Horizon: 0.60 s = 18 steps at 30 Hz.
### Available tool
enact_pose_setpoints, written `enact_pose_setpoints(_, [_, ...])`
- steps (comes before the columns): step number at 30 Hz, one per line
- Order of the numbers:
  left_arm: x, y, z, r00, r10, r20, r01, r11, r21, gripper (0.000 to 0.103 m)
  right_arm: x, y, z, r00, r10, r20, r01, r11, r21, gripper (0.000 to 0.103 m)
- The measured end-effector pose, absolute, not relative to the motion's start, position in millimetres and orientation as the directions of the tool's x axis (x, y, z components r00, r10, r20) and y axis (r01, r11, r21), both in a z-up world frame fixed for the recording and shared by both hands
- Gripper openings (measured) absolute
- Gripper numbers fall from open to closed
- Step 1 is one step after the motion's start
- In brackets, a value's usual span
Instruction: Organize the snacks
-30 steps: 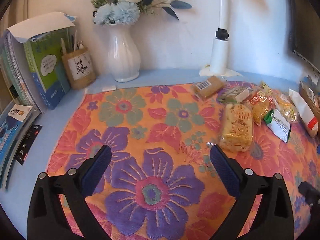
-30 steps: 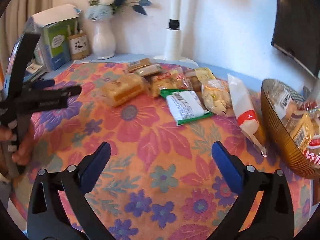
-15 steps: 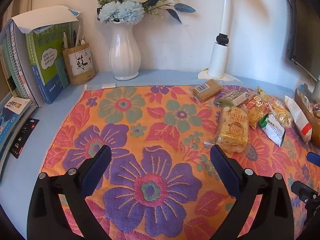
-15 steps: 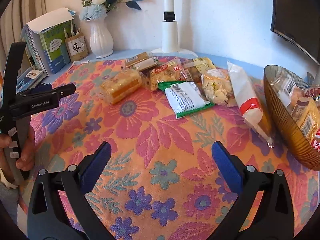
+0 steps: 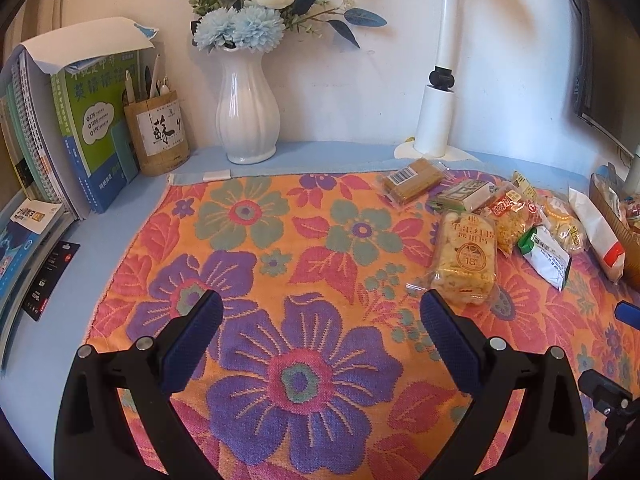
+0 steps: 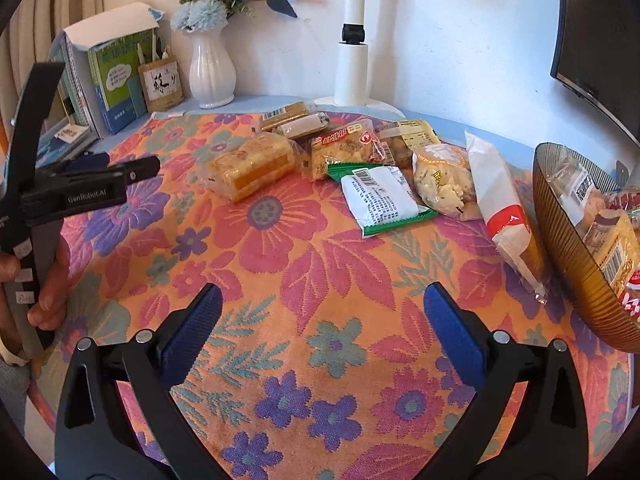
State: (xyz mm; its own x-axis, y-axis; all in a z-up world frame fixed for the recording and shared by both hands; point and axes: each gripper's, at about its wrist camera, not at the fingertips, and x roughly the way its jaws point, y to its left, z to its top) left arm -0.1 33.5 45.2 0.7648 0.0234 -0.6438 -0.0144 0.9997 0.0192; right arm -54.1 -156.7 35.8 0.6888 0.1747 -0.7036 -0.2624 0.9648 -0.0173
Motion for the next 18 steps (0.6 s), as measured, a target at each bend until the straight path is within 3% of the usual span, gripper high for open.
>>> enact_pose_setpoints(18, [0.3, 30.6, 43.6, 0.759, 0.023, -0.65, -0.003, 0.999, 0.032, 0.098, -52.0, -157.7, 35.5, 0.69, 0.152, -0.708, -0.241, 0.97, -0.026, 0.1])
